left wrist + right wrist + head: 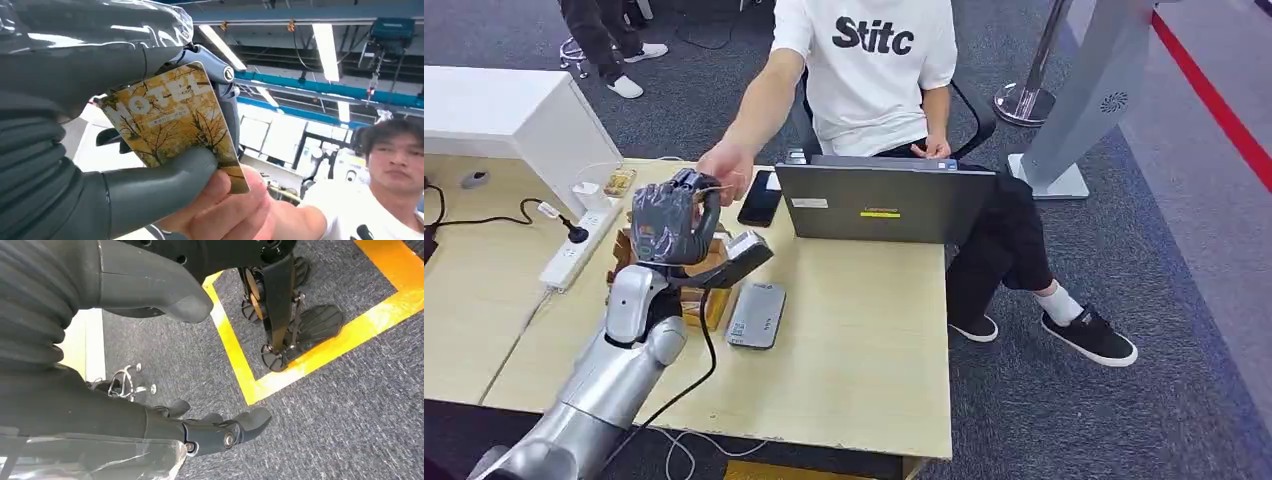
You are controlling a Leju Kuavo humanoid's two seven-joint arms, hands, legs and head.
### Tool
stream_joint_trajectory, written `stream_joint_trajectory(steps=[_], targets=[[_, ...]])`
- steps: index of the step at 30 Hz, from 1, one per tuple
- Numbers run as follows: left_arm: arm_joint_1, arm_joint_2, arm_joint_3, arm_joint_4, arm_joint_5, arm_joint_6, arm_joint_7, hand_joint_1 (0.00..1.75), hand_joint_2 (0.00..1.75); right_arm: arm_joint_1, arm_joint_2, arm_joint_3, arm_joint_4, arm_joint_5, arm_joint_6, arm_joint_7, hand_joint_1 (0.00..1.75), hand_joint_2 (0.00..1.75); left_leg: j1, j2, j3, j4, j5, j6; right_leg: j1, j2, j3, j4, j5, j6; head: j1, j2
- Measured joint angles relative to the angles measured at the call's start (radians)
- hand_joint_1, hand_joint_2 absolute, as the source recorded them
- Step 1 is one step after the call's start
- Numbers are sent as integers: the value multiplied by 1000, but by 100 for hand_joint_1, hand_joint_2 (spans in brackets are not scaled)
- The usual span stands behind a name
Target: Pass the card to the sensor for recognition and then transmit it.
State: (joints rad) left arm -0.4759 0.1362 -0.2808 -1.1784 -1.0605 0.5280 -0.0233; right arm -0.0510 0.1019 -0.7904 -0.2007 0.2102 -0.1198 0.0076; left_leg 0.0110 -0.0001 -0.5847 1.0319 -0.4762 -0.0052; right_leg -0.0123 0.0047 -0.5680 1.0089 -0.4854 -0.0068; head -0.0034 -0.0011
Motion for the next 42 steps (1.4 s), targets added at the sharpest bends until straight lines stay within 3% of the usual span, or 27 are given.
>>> stream_joint_trajectory(steps=[7, 8, 9, 42], targets=[[12, -3, 18, -8, 0, -1, 0, 175, 175, 0, 0, -2, 0, 2, 3, -5, 0, 175, 0, 0, 0, 0, 0, 0, 0, 0, 0, 0, 0, 0, 0, 0], [13, -4, 20, -8, 0, -1, 0, 106, 175, 0, 0, -3, 0, 2, 3, -5, 0, 175, 0, 0, 0, 0, 0, 0, 0, 1, 0, 0, 0, 0, 0, 0], [15, -5, 21, -8, 0, -1, 0, 0, 175, 0, 0, -3, 0, 2, 3, -5, 0, 175, 0, 0, 0, 0, 0, 0, 0, 1, 0, 0, 0, 0, 0, 0], [68, -20, 21, -47, -8, -1, -13, 0, 175, 0, 2, -10, 0, 6, -7, 5, 0, 175, 0, 0, 0, 0, 0, 0, 0, 0, 0, 0, 0, 0, 0, 0]])
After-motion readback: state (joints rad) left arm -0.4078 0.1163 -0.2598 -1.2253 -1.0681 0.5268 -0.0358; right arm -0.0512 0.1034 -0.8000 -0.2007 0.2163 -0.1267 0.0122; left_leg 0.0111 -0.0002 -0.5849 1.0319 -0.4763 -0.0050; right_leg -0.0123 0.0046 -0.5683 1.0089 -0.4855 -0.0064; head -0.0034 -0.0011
